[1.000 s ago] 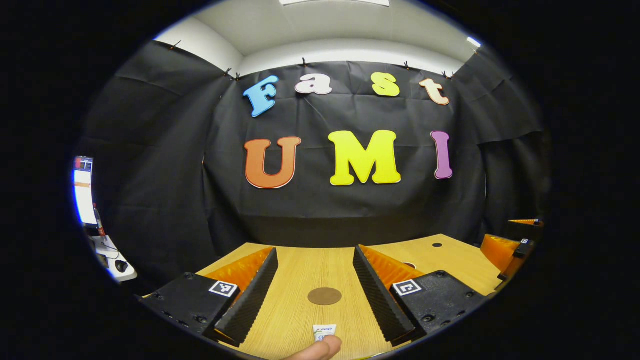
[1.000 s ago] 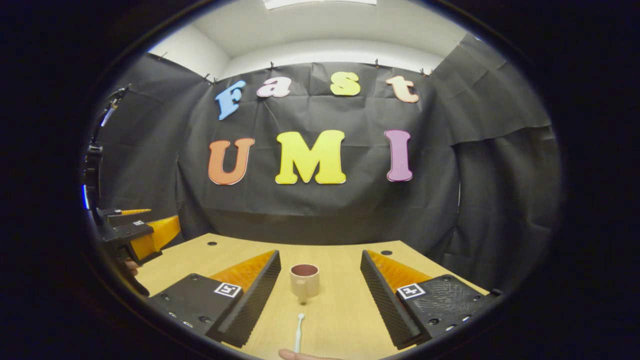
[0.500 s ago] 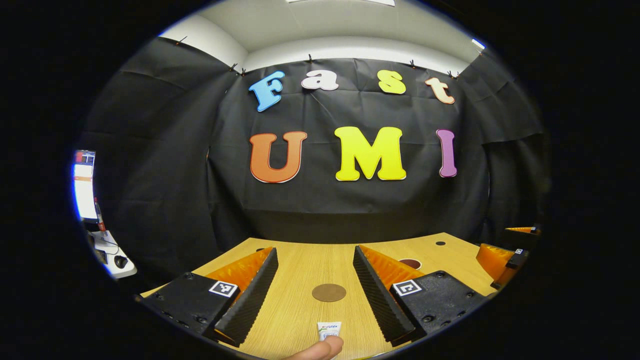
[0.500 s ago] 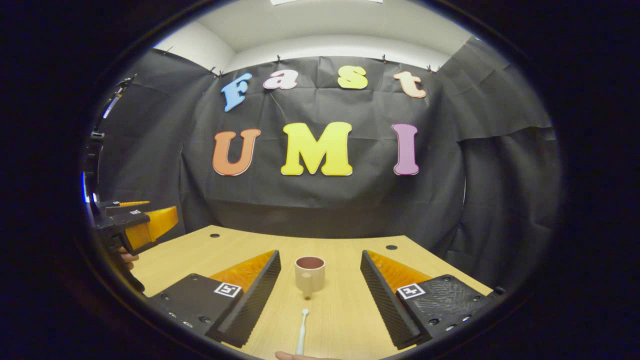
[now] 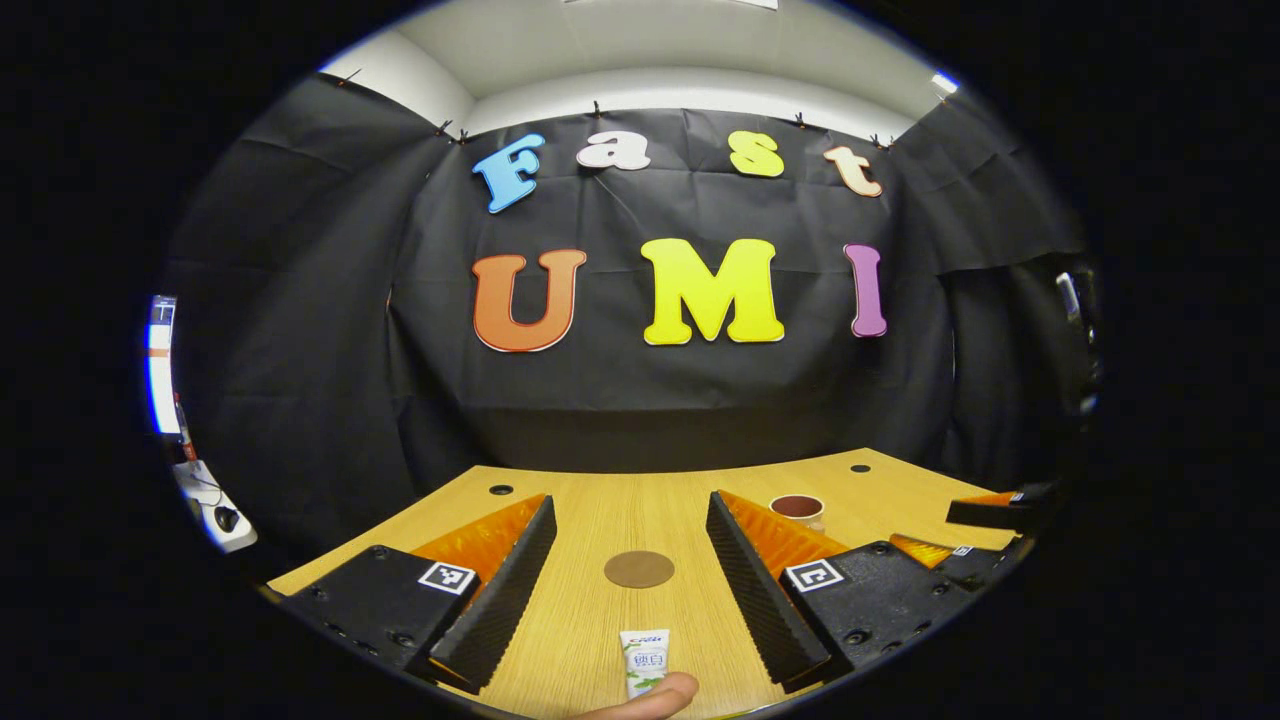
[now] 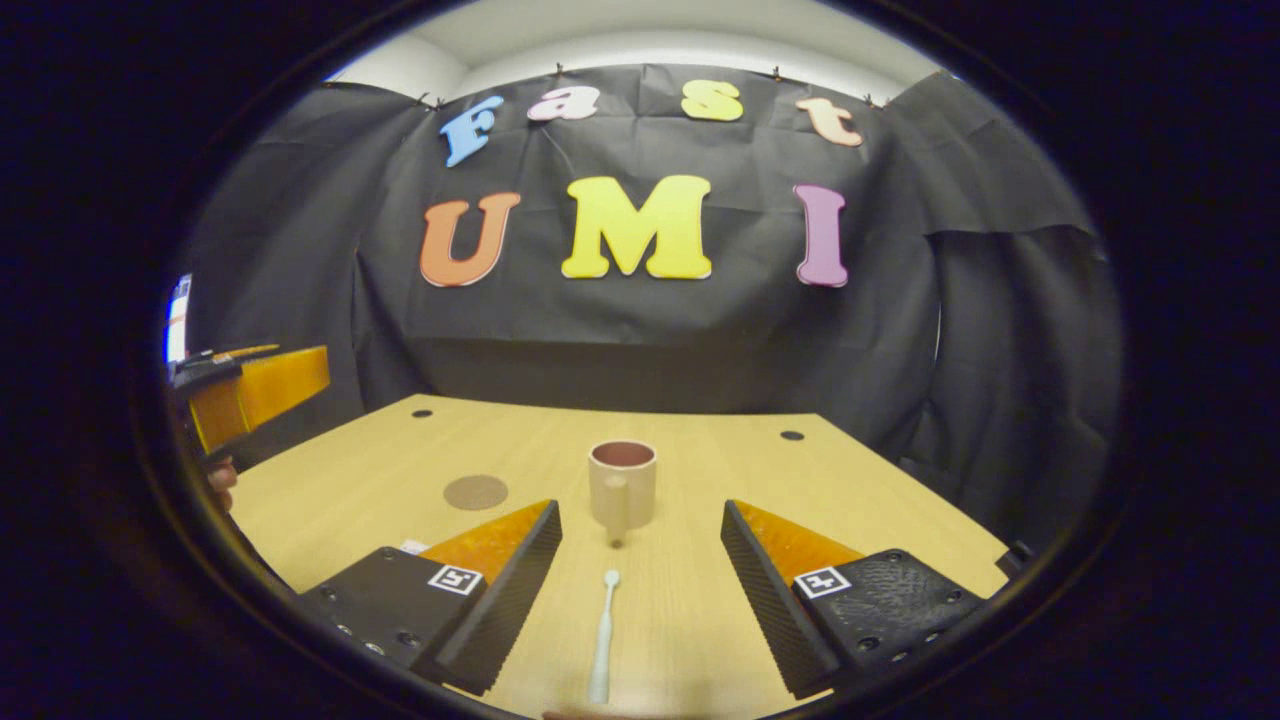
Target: Put the toothbrush and toothpaste on the desktop into the cup, then pick up the cup and place it on the coaster on the desktop.
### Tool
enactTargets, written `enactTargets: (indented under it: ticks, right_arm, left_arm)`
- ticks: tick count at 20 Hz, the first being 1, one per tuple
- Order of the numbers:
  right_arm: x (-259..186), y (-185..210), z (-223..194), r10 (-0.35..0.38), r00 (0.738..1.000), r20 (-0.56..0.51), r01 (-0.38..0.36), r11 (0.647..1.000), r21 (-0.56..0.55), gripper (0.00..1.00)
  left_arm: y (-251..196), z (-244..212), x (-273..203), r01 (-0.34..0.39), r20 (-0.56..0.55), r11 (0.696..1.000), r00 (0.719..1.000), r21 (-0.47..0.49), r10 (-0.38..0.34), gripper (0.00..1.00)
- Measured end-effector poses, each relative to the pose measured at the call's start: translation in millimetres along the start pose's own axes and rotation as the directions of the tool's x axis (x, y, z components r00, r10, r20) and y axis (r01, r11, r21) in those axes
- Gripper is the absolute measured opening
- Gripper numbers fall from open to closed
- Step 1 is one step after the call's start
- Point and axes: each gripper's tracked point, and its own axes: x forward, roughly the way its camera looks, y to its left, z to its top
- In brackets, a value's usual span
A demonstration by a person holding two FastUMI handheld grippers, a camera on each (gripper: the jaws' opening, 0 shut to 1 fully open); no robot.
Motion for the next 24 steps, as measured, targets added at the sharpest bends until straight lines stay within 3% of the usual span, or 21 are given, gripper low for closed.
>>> enactTargets:
  ticks: [5, 11, 14, 21, 24]
  right_arm:
    - [25, 7, -55, 0.010, 0.987, -0.163, -0.008, 1.000, 0.009, 0.95]
    - [47, 15, -91, 0.025, 0.955, -0.297, -0.019, 1.000, 0.025, 0.84]
    - [49, 22, -95, 0.047, 0.943, -0.330, -0.033, 0.998, 0.046, 0.74]
    - [57, 21, -112, 0.021, 0.921, -0.389, -0.016, 1.000, 0.018, 0.57]
    - [58, 26, -112, 0.030, 0.921, -0.389, -0.024, 1.000, 0.020, 0.39]
  left_arm:
    - [3, -18, 5, 0.010, -0.032, 1.000, 0.999, -0.004, -0.011, 0.96]
    - [7, -40, 15, 0.009, -0.087, 1.000, 0.996, 0.004, -0.009, 0.97]
    - [10, -46, 18, 0.008, -0.107, 1.000, 0.994, -0.013, -0.009, 0.97]
    - [29, -62, 21, -0.030, -0.153, 1.000, 0.988, -0.008, 0.028, 0.97]
    - [32, -67, 21, -0.034, -0.169, 0.999, 0.985, -0.003, 0.033, 0.97]
